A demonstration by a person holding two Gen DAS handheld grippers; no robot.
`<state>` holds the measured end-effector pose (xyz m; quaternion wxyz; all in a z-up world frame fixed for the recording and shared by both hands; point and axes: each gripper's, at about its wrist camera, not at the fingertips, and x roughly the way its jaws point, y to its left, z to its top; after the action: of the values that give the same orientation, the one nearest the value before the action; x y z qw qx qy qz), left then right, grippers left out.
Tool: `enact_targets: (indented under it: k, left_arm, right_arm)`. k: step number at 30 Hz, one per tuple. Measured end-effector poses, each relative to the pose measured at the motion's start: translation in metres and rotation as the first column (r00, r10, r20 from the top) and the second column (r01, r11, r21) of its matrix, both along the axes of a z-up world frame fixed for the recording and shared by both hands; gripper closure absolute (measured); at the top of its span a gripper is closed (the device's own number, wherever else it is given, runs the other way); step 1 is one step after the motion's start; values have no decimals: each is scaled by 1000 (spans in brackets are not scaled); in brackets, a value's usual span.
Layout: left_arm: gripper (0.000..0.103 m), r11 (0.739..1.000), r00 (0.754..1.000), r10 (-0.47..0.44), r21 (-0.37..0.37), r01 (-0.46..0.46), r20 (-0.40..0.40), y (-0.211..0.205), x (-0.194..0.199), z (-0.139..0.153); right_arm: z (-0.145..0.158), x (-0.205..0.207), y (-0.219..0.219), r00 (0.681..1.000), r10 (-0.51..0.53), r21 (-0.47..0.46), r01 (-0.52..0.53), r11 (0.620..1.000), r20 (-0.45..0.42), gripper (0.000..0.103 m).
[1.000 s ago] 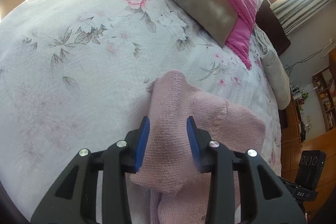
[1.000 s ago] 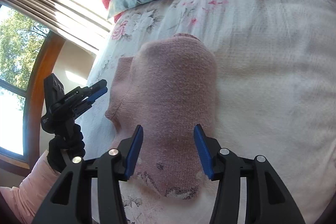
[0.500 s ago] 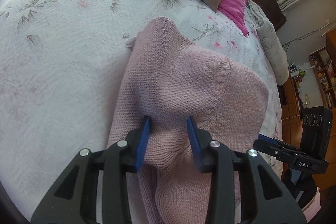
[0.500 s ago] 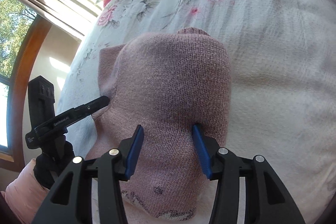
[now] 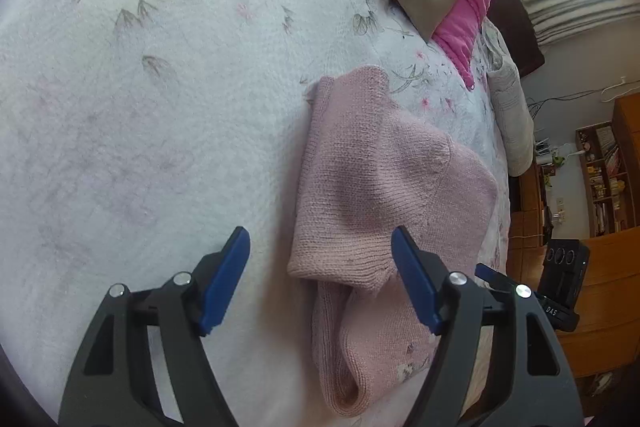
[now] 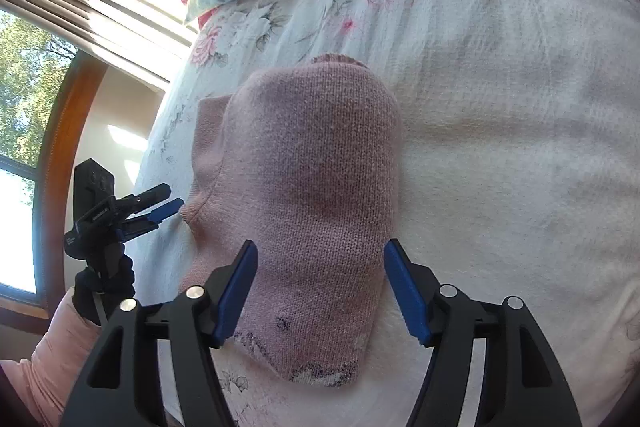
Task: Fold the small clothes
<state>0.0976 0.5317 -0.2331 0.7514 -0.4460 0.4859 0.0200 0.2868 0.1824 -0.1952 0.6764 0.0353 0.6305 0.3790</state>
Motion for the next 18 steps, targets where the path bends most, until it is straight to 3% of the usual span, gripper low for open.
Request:
enact_targets:
  k: [5,8,12,15,18]
  left_arm:
    - [31,997,1000,-29,-73,29,4,-6,12,-27]
    - [33,984,998,-54,-166,60,40,-14,24,-34]
    - [32,974,993,-106,-195,116,58,-35,40,-41]
    - [32,948,991,-97,-295,121,95,-45,45,-51]
    - [32,948,990,-101,-291,125,97,-56,48,-57]
  right_arm:
    - [-19,0,-2,999,-9,12,10,1000,-50,35]
    - [-28,1,-2,997,-16,23,18,1000,-77,25]
    - [-40,5,-3,993,-30,64,37,997,-115,19]
    - [-53,10,-1,987,-43,94,58,994,-154,11]
    - [-75,13,4,971,-49,147,85,986,-234,8]
